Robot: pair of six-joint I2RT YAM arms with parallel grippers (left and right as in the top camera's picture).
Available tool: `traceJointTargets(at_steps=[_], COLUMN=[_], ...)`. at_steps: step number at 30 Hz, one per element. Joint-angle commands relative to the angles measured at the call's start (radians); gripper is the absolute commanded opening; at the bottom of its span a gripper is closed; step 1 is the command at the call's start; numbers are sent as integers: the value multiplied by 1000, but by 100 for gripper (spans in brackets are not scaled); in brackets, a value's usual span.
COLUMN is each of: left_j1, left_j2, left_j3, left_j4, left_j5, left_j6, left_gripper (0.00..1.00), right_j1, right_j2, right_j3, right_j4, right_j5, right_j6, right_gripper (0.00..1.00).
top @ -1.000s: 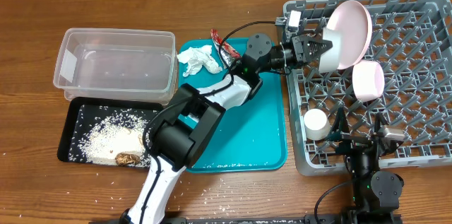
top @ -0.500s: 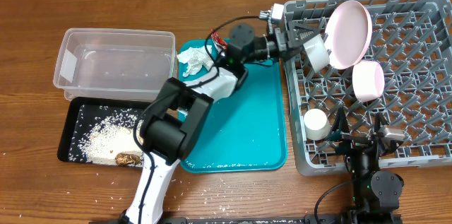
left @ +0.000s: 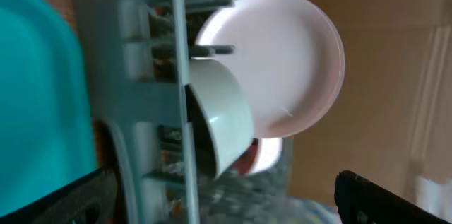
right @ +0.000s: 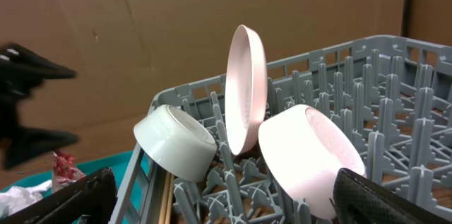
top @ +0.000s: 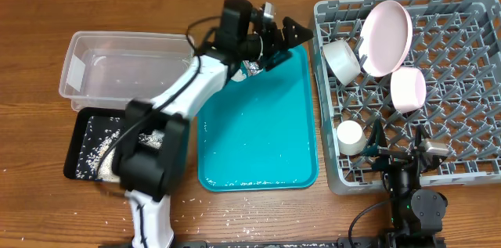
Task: Sort waste into correct bins and load items into the dishwasher
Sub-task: 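Carry the empty bowl to the dish rack and release it, then grasp the red wrapper on the teal tray with the left gripper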
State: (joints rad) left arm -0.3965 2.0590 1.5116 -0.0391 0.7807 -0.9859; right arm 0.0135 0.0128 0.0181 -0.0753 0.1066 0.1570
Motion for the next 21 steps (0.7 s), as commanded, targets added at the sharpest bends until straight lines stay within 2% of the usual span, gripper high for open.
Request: traceJointTargets(at_steps=[1,2,5,7,10,17,21], left_j1=[-6,-11,-19,-19,-14,-14,-18], left_j2=[-134,-145,-135,-100,-46,76,112], left_j3=[12,12,12,12,12,12,12], left_j4=[-200,-254,-362,-386,-359,-318,-284], left_j5=[-394,-506,-794,-897,-908,-937,-856], left_j6=[435,508,626,689,729,716,709], left_gripper=[100,100,100,100,100,85,79], right_j1=[-3,-3,-3,-3,-3,-3,-3], right_j2=[-10,-10,-10,-10,-10,-10,-10], right_j3=[-10,-10,-10,-10,-10,-10,-10], right_j4=[4,4,4,4,4,4,4], right_j5=[-3,-3,-3,-3,-4,-3,-3], right_j6=[4,4,4,4,4,4,4], right_gripper=[100,100,100,100,100,100,100])
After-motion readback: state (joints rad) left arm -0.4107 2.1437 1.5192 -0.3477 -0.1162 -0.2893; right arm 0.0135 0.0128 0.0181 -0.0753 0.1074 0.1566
